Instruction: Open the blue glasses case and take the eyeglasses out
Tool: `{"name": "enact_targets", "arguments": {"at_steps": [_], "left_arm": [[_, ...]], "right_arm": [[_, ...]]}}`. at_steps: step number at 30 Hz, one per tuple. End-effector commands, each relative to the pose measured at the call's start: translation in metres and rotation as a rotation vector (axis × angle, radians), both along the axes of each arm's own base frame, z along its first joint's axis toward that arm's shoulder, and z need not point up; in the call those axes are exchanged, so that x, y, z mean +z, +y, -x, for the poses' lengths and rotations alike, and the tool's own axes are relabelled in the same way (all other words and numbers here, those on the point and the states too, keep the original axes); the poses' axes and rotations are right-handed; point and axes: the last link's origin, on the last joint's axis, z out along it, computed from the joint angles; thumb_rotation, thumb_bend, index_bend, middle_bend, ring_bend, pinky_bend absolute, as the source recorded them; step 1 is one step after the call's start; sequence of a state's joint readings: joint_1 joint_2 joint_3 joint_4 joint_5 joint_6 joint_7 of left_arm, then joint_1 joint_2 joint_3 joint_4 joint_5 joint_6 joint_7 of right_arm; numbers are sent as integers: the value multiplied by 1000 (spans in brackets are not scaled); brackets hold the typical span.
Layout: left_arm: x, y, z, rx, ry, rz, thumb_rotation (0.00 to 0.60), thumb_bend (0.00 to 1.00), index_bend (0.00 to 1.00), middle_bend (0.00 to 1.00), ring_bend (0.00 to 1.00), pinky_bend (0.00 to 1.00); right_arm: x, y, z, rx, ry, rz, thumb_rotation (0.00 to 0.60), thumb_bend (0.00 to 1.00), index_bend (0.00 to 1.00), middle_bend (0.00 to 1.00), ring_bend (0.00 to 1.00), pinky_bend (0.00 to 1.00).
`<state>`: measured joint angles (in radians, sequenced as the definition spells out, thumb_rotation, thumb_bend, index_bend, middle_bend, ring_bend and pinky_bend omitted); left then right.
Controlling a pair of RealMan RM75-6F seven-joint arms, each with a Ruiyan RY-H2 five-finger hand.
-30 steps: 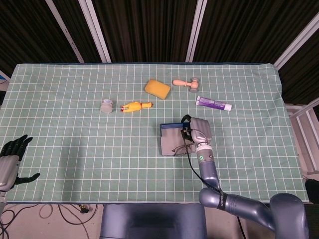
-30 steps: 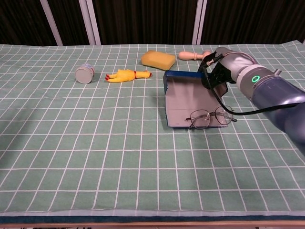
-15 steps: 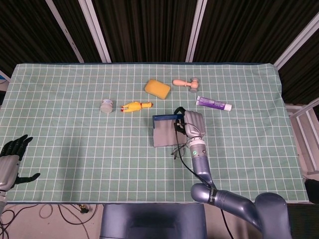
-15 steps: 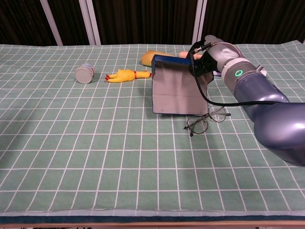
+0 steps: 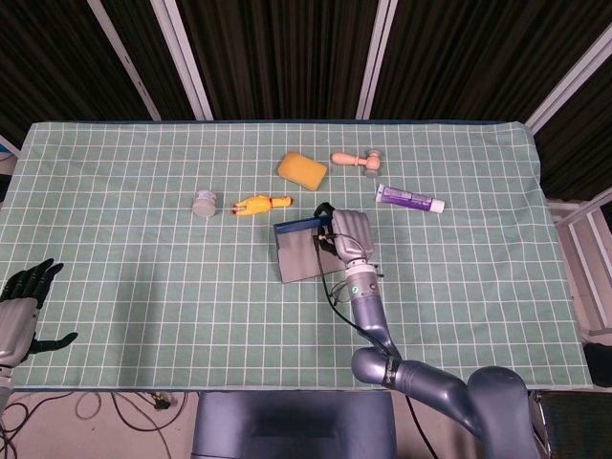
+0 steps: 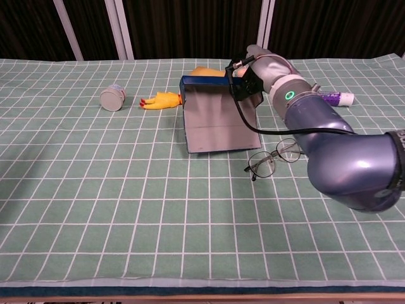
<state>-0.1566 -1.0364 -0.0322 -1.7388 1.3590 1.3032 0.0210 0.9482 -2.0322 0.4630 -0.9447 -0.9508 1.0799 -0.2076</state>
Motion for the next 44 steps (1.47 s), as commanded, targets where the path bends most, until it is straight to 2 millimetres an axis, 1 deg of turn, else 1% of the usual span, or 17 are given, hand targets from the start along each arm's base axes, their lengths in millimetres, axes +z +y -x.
{"name": "enact_targets", "arguments": {"at_steps": [1, 3, 4, 6, 7, 8, 14, 17, 20, 24, 25, 28, 29, 31, 34, 36, 44], "left_arm": [[0, 0, 0, -2, 1, 0, 600, 36, 0, 0, 0, 0], [0, 0, 0, -3, 0, 0, 600, 35, 0, 0, 0, 0], [0, 0, 0, -4, 0, 0, 600, 35, 0, 0, 0, 0], [0, 0, -1, -4, 0, -1, 600, 36, 0, 0, 0, 0], [0, 0, -1, -5, -1, -1, 600, 36, 0, 0, 0, 0], [0, -1, -1, -5, 0, 0, 600, 36, 0, 0, 0, 0], [-1, -2, -2, -21, 10, 2, 600, 35, 0, 0, 0, 0], [-1, -3, -2, -26, 15, -5, 600, 36, 0, 0, 0, 0], [0, -3, -2, -30, 19, -10, 600, 36, 0, 0, 0, 0], [-1, -3, -2, -40, 32, -8, 600, 36, 0, 0, 0, 0], [-2, -3, -2, -43, 35, -7, 600, 36, 0, 0, 0, 0], [-2, -3, -2, -53, 44, -10, 600, 36, 0, 0, 0, 0], [-1, -3, -3, -62, 48, -18, 600, 36, 0, 0, 0, 0], [-1, -3, -2, -69, 49, -26, 600, 36, 0, 0, 0, 0], [-1, -5, -2, -80, 56, -37, 600, 35, 0, 0, 0, 0], [-1, -5, -2, -86, 60, -40, 600, 25, 0, 0, 0, 0], [-2, -6, -3, -109, 80, -58, 600, 0, 0, 0, 0, 0]], "right_arm": [[-6, 2, -4, 0, -2, -12, 600, 528, 533, 890, 965, 972], [-9, 3, -6, 0, -2, -16, 600, 463, 382, 887, 962, 970], [-11, 3, -8, 1, 2, -21, 600, 412, 264, 884, 960, 968], [-13, 5, -10, 10, 14, -27, 600, 343, 102, 880, 958, 965], [-13, 6, -11, 13, 22, -27, 600, 311, 34, 879, 958, 964], [-14, 7, -11, 16, 26, -28, 600, 296, 10, 878, 957, 964], [-9, 21, -26, 38, -10, -32, 600, 263, 0, 877, 956, 962], [0, 28, -24, 45, -1, -30, 600, 262, 0, 862, 937, 944], [17, 43, -11, 53, 26, -37, 600, 261, 0, 797, 885, 873], [40, 68, 13, 27, 83, -62, 600, 261, 0, 607, 718, 637], [47, 77, 20, 22, 99, -72, 600, 260, 0, 585, 693, 609], [66, 99, 38, 12, 151, -99, 600, 232, 0, 406, 474, 423], [82, 117, 58, 0, 222, -102, 600, 210, 0, 327, 375, 372], [98, 131, 69, 3, 254, -105, 600, 167, 0, 201, 217, 321], [129, 154, 95, -11, 334, -83, 600, 111, 0, 38, 39, 271], [142, 163, 107, -18, 363, -68, 600, 88, 0, 0, 1, 255], [192, 199, 155, -68, 462, 21, 600, 54, 0, 0, 0, 245]]}}
